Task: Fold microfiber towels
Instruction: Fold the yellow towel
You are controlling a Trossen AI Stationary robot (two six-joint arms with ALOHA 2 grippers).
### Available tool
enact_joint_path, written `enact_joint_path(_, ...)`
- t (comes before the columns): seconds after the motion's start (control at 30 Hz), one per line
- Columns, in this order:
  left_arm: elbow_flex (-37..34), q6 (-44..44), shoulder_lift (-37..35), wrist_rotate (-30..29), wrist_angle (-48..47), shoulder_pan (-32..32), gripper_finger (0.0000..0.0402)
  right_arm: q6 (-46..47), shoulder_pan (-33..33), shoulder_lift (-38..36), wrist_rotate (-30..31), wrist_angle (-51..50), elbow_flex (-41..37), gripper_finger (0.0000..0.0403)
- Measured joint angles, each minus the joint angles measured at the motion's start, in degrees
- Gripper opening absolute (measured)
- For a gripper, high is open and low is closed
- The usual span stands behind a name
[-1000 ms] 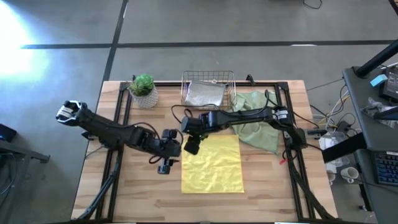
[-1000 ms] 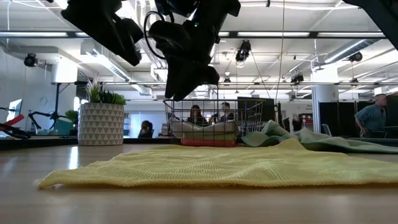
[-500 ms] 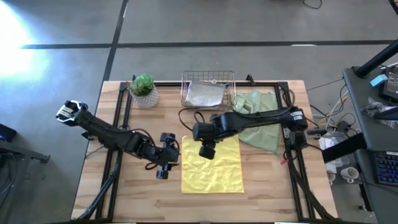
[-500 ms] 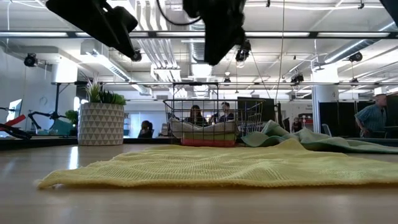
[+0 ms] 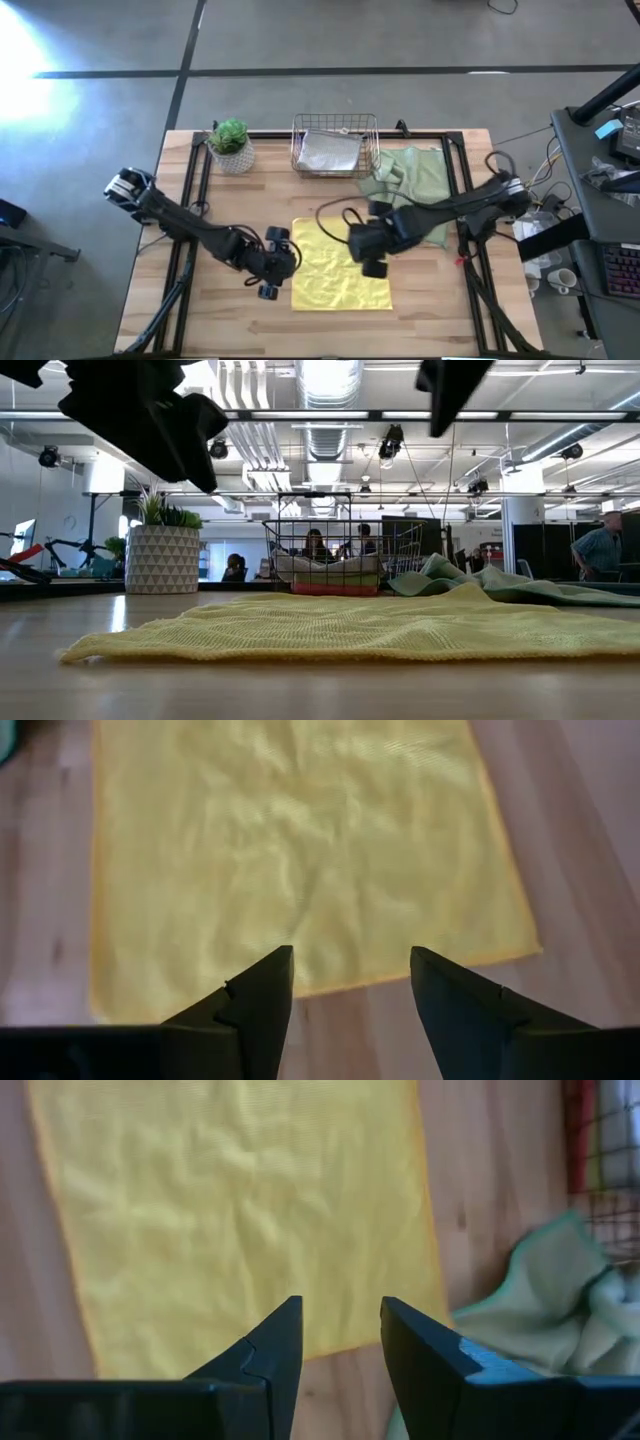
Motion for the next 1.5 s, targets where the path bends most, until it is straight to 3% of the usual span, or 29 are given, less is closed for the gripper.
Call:
enact_joint_path(0.4, 1.0, 0.0, 5.4, 0.2, 9.5, -0.5, 0.0187, 9.5, 9.5, -12.6, -0.1, 17.2, -22.3, 0.0121)
enact_joint_path(0.7, 2.5, -0.3, 11.6, 4.6, 12.5, -2.9, 0.0187, 10.3, 12.7, -11.4, -0.6, 27.5, -30.9, 0.0148)
enact_joint_path(1.1, 3.1, -7.5, 18.1, 8.3, 14.1, -8.4, 0.0187, 8.9, 17.9, -11.0, -2.1, 47.3, -41.2, 0.0185)
enact_joint_path(1.5, 3.6, -11.3, 22.8, 5.9, 16.4, -8.8, 0.0186, 10.5, 20.4, -6.5, -4.7, 55.4, -43.6, 0.0185)
